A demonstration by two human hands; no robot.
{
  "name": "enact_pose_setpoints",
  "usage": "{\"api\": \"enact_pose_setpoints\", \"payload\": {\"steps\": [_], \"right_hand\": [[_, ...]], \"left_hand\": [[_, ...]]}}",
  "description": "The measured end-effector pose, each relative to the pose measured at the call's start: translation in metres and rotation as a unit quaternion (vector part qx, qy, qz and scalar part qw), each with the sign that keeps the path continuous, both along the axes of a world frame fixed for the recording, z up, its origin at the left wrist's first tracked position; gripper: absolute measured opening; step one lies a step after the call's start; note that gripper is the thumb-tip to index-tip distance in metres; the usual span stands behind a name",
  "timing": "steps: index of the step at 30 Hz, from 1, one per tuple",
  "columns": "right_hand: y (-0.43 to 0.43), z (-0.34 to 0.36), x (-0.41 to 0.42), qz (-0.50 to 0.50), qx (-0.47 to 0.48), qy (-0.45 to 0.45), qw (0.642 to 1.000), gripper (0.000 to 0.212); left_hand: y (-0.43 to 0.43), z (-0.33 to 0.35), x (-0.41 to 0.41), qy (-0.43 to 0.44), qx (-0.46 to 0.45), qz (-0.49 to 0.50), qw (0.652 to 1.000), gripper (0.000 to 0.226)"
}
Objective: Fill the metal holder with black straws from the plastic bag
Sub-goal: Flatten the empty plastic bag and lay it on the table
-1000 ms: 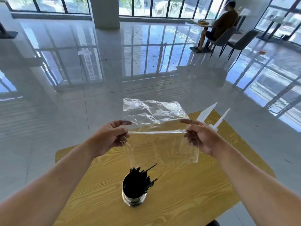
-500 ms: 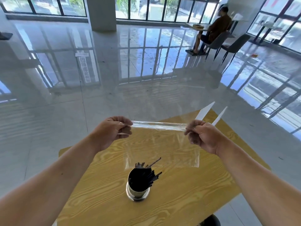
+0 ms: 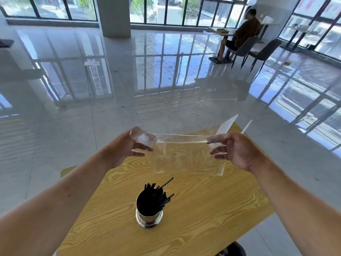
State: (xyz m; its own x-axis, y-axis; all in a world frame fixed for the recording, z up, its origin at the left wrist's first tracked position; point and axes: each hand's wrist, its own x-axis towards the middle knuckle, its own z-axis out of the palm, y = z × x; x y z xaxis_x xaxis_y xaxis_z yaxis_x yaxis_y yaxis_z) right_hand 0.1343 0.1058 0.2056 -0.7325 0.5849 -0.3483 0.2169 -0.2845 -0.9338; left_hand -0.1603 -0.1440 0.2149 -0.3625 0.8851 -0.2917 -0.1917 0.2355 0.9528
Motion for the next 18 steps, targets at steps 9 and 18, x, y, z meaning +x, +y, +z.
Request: {"api": "enact_pose_setpoints", "payload": {"steps": [9,18], "right_hand": [[0.059,-0.017,0.034,-0.026,-0.034,0.003,0.999,0.069],[0.112,-0.039,0.065,0.006,0.005,-0.006,1.000,0.072]], "left_hand": [[0.057,-0.010,0.029,0.113,-0.011,-0.029,0.993,0.023],[0.142,-0.035,0.083,0.268,-0.010,-0.009,0.963,0.073]]}}
